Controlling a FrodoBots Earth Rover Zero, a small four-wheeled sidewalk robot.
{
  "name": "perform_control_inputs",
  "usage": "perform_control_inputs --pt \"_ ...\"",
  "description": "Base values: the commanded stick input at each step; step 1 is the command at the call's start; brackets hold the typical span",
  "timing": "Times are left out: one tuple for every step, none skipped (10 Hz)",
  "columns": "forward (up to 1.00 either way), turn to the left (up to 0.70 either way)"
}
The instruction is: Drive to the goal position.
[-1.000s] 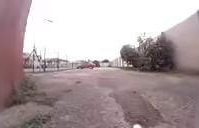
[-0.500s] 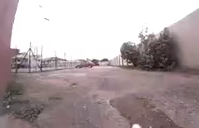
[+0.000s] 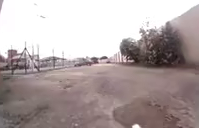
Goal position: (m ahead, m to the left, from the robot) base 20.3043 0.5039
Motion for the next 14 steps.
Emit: perform_control_inputs --pt "1.00 0.00" --pt "1.00 0.00" --pt "1.00 0.00" --pt "1.00 0.00" --pt "1.00 0.00" --pt "1.00 0.00" --pt "1.00 0.00" --pt "1.00 0.00" --pt "1.00 0.00" --pt "1.00 0.00" --pt "1.00 0.00" --pt "1.00 0.00" --pt "1.00 0.00" --pt "1.00 0.00"
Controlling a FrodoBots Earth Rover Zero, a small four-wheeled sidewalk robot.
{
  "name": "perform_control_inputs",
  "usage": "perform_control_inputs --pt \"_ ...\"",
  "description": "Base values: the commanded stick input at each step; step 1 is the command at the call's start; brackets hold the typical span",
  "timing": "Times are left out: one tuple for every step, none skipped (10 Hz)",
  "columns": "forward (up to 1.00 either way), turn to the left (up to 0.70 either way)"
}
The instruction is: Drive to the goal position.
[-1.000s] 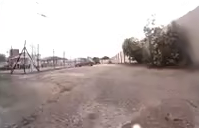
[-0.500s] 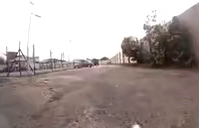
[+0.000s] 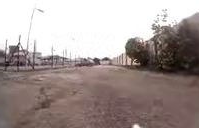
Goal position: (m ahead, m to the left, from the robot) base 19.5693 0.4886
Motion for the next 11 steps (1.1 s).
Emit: perform_control_inputs --pt "1.00 0.00" --pt "1.00 0.00" --pt "1.00 0.00" --pt "1.00 0.00" --pt "1.00 0.00" --pt "1.00 0.00" --pt "1.00 0.00" --pt "1.00 0.00" --pt "1.00 0.00" --pt "1.00 0.00" --pt "1.00 0.00"
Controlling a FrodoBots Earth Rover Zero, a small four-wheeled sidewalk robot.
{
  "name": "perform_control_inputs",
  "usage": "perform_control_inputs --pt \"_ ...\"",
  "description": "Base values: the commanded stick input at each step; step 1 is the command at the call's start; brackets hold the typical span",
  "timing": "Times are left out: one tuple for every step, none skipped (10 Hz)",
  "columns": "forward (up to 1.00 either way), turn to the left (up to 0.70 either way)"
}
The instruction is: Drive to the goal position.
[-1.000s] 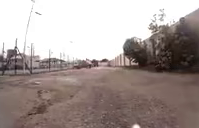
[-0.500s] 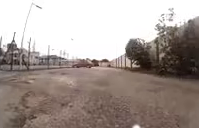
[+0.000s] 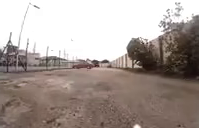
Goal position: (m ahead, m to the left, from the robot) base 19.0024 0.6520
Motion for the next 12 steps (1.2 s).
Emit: perform_control_inputs --pt "1.00 0.00" --pt "1.00 0.00" --pt "1.00 0.00" --pt "1.00 0.00" --pt "1.00 0.00" --pt "1.00 0.00" --pt "1.00 0.00" --pt "1.00 0.00" --pt "1.00 0.00" --pt "1.00 0.00" --pt "1.00 0.00" --pt "1.00 0.00"
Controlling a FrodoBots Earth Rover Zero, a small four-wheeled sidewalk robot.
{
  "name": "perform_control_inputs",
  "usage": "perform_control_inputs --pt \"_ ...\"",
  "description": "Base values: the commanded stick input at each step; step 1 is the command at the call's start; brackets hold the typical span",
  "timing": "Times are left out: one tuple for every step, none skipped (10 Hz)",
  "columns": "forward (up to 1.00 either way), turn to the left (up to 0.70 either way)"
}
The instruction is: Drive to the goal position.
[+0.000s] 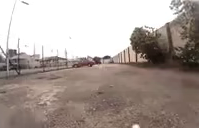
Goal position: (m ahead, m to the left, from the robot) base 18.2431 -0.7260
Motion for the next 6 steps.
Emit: perform_control_inputs --pt "1.00 0.00" --pt "1.00 0.00" --pt "1.00 0.00" --pt "1.00 0.00" --pt "1.00 0.00" --pt "1.00 0.00"
